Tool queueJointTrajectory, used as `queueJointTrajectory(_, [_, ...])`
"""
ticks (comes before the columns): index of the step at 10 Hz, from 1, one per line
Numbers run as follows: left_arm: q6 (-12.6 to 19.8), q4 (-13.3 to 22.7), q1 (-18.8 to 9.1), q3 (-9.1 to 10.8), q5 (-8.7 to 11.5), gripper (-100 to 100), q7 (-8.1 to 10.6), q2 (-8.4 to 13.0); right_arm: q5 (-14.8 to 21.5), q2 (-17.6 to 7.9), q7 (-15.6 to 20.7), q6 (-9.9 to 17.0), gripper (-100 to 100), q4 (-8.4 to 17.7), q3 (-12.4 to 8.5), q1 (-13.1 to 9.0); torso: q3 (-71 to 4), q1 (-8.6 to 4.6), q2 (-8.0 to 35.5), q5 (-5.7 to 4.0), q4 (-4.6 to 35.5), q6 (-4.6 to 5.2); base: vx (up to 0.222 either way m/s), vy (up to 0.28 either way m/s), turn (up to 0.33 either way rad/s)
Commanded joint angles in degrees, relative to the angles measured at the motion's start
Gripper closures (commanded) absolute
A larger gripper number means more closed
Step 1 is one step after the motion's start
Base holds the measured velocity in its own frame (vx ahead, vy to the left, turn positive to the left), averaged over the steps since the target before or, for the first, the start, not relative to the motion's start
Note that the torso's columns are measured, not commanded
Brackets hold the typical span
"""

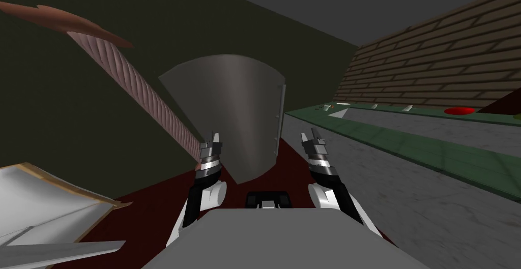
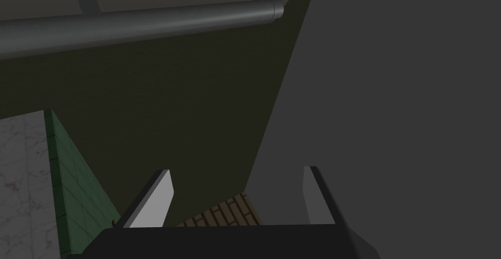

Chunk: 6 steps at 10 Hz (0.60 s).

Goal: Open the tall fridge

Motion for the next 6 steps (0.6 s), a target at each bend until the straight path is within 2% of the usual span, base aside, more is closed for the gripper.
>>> queueJointTrajectory(1, [0.0,0.0,0.0,0.00,0.0,0,0.00,0.0,0.0,0.0,0.0,0.0,0,0.0,0.0,0.0,-8.5,0.00,4.2,0.00,4.2,0.00,0.000,0.000,0.000])
queueJointTrajectory(3, [0.0,0.0,0.0,0.00,0.0,0,0.00,0.0,0.0,0.0,0.0,0.0,0,0.0,0.0,0.0,-25.4,0.00,12.7,0.00,12.7,0.00,0.000,0.000,0.000])
queueJointTrajectory(4, [0.3,0.1,-0.1,0.14,0.1,-100,0.19,2.1,0.0,0.0,0.0,0.0,0,0.0,0.0,0.0,-33.8,0.00,16.9,0.00,16.9,0.00,0.010,-0.013,-0.020])
queueJointTrajectory(6, [1.0,0.5,-0.4,0.47,0.4,-100,0.63,5.3,0.0,0.0,0.0,0.0,0,0.0,0.0,0.0,-38.9,-0.07,19.4,-0.02,19.4,0.00,0.005,-0.042,-0.029])
